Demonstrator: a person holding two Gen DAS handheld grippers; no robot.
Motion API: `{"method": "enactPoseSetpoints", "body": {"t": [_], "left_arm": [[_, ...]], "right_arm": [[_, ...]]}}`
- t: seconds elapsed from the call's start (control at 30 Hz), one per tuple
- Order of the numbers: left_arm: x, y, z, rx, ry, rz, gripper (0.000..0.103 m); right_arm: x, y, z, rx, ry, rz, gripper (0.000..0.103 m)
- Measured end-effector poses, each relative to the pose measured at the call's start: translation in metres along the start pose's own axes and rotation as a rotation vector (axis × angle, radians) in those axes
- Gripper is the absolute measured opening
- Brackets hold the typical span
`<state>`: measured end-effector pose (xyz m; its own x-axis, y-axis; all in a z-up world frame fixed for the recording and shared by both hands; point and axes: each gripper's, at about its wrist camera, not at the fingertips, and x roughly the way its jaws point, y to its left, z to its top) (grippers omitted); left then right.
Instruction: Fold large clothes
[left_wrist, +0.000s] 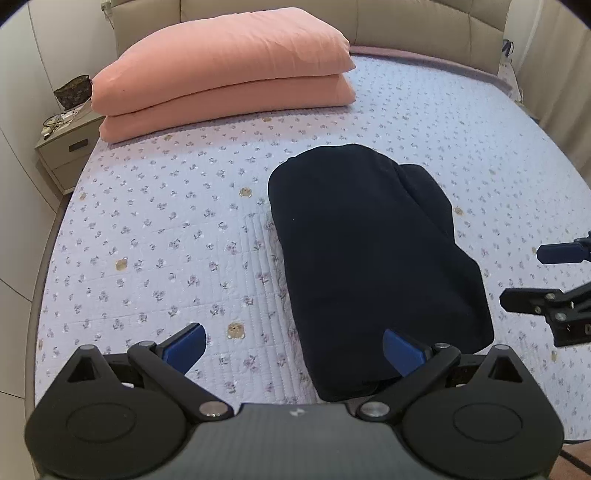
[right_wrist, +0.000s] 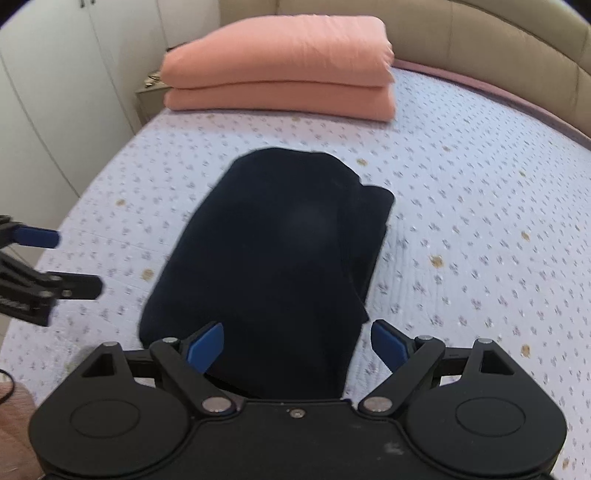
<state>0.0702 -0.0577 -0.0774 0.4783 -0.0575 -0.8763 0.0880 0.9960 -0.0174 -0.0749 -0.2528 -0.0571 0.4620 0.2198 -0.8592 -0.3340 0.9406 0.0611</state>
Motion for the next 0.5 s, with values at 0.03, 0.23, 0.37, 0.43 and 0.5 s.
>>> {"method": "enactPoseSetpoints", "body": {"t": [0.03,0.23,0.37,0.43,0.5], "left_arm": [[-0.0008,0.0006,-0.0007,-0.004,0.001,0.002,0.103],[-0.0018,0.0074,-0.0021,-0.035,0.007,0.022,0.103],[-0.0019,0.0074,-0.0024,-0.03,0.01,0.017,0.103],[-0.0014,0.0072,-0.0029,-0.03,0.015,0.015,0.103],[-0.0014,0.007,-0.0033,-0.032,0.018,0.013,0.103]], "right_arm": [[0.0009,-0.0006,-0.0014,0.001,0.006,-0.018,0.102],[0.006,-0.0053,-0.0075,0.002,0.023,-0.067,0.102],[0.0036,-0.0049,-0.0081,0.001,0.02,-0.049,0.102],[0.003,-0.0038,-0.0083,-0.004,0.02,-0.04,0.102],[0.0027,-0.0029,-0.0087,-0.007,0.022,-0.036,0.102]]}}
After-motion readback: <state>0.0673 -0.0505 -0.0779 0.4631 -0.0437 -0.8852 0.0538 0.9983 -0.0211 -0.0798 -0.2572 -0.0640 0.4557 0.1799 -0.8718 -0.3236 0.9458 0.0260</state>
